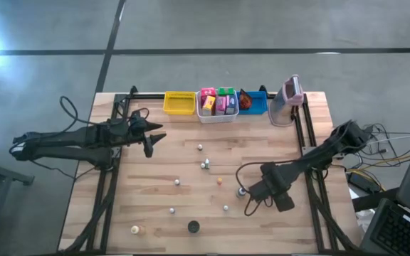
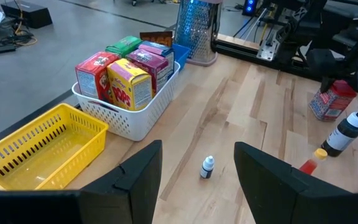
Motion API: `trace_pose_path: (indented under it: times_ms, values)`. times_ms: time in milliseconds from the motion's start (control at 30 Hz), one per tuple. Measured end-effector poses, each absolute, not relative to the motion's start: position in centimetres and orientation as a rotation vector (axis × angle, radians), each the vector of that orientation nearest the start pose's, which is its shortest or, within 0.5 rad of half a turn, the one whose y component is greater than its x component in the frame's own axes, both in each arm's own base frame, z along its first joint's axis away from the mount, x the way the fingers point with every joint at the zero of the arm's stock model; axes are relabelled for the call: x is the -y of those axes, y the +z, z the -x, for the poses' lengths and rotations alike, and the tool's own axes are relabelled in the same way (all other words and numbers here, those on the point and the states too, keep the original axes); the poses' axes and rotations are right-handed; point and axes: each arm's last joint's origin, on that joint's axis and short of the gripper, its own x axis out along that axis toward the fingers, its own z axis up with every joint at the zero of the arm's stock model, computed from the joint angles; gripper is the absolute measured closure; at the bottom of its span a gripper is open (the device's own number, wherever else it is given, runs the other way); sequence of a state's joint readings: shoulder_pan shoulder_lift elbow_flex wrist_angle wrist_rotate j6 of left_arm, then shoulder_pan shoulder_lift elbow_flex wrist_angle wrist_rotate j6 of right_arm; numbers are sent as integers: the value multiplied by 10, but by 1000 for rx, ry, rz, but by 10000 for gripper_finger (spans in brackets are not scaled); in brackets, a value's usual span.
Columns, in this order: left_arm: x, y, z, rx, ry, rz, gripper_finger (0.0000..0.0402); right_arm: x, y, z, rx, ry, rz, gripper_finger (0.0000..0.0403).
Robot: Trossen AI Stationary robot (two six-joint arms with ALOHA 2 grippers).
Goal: Pick & Place Kitchen Items
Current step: Put the red seasoning can into the blue basket
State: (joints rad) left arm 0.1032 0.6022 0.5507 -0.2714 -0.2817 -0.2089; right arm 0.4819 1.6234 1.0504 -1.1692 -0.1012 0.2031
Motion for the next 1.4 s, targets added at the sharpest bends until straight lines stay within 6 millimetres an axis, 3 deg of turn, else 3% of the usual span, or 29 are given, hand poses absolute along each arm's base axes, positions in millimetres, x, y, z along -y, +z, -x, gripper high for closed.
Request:
trace_pose_path:
  times_ms: [233, 667, 1033, 1233, 1400]
  values:
    - [-23, 270, -139, -280, 415, 187, 195, -100, 203, -228, -1689, 107, 182, 178]
    - [-22, 270, -139, -276, 418, 204, 195, -13, 237, -237, -1589, -133, 86, 179]
    - [-22, 268, -139, -297, 416, 202, 195, 72, 291, -247, -1388, -351, -91, 186]
    - [-22, 268, -139, -306, 412, 176, 195, 115, 327, -240, -1279, -506, -28, 173]
    - [-22, 268, -139, -308, 411, 168, 195, 148, 350, -230, -1227, -634, 13, 185]
